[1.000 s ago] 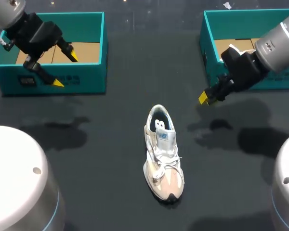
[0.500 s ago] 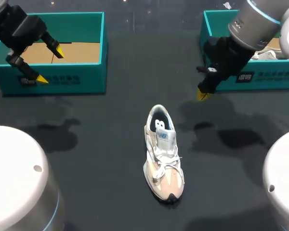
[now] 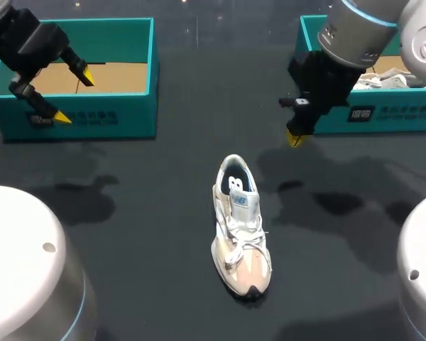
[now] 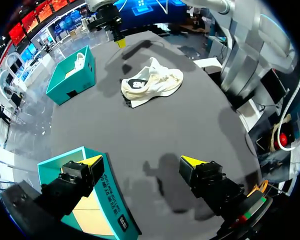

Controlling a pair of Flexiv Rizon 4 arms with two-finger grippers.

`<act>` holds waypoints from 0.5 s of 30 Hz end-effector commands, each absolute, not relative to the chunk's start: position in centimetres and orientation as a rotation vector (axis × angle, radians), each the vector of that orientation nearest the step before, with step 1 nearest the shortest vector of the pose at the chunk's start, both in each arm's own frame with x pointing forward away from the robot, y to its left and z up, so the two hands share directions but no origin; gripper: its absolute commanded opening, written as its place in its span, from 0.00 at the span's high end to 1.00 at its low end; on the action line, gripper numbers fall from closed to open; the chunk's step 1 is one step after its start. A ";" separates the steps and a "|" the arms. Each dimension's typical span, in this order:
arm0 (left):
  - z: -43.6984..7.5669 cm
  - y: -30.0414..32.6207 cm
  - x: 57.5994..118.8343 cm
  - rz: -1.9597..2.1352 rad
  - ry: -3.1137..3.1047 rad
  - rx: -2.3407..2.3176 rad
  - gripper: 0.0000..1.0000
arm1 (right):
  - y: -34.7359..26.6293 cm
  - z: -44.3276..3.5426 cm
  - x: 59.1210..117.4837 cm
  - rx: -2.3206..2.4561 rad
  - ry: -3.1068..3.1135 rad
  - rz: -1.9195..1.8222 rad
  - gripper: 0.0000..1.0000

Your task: Take the shoe out of the shoebox, open the shoe tongue, remove and reinsert the insole, then place the shoe into the shoebox

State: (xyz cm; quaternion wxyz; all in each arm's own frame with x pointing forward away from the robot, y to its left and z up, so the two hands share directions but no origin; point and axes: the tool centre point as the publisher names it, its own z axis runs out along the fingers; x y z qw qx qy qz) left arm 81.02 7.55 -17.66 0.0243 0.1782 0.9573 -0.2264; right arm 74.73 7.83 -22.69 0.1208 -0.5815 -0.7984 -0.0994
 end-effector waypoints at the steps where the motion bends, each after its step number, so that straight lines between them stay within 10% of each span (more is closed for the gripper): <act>1: -17.7 7.6 81.0 -0.696 2.963 0.553 0.00 | 9.0 -23.0 74.0 -1.761 -2.339 -0.343 1.00; 15: -17.7 7.6 81.0 -0.696 2.963 0.553 0.00 | 14.6 -23.8 72.9 -2.002 -2.306 -0.109 1.00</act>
